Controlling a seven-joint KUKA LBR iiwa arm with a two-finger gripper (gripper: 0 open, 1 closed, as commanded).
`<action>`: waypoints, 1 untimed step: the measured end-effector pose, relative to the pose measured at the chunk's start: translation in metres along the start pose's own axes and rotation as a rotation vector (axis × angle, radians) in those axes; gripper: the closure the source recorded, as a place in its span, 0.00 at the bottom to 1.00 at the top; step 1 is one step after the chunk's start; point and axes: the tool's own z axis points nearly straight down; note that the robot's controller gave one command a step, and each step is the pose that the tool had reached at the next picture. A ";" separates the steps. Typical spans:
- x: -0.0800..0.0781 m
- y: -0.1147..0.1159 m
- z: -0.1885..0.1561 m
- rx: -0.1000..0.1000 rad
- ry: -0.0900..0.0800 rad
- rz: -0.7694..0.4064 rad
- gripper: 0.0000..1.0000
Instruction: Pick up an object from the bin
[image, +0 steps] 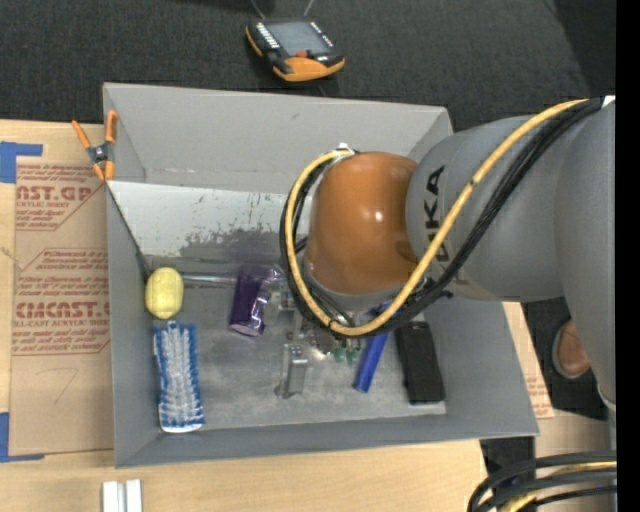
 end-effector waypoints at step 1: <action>0.000 0.000 0.000 0.000 0.000 0.000 0.00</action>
Offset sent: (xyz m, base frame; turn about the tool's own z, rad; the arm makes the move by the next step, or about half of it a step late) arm 0.0272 -0.0160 -0.0199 -0.5706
